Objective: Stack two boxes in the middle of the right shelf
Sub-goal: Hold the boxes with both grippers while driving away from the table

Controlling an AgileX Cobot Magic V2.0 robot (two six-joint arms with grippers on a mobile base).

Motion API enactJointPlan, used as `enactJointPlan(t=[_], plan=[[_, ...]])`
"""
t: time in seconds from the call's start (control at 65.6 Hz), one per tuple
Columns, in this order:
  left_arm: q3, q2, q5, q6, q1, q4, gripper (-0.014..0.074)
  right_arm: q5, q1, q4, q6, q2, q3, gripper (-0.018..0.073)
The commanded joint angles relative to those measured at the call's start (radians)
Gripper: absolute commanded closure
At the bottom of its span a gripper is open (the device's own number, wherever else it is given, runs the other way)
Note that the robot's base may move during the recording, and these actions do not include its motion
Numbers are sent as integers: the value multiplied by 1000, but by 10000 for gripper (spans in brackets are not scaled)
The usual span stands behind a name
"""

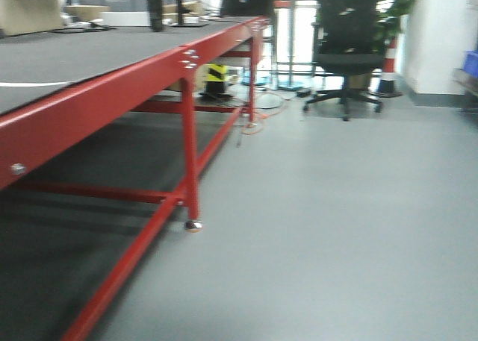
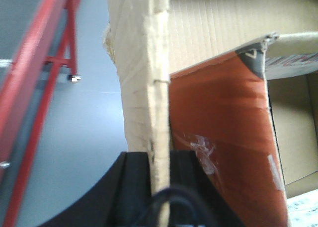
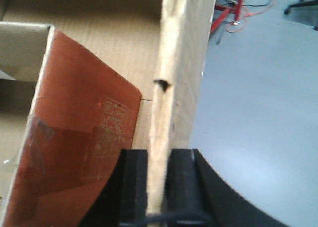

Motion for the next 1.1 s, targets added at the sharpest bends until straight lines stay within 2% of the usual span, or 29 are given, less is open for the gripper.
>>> enactJointPlan(t=[0.0, 1.082], plan=[[-14, -14, -31, 0, 7, 72, 708, -55, -11, -49, -14, -18, -14, 712], [-14, -14, -31, 0, 7, 72, 708, -55, -11, -49, -14, -18, -14, 712]])
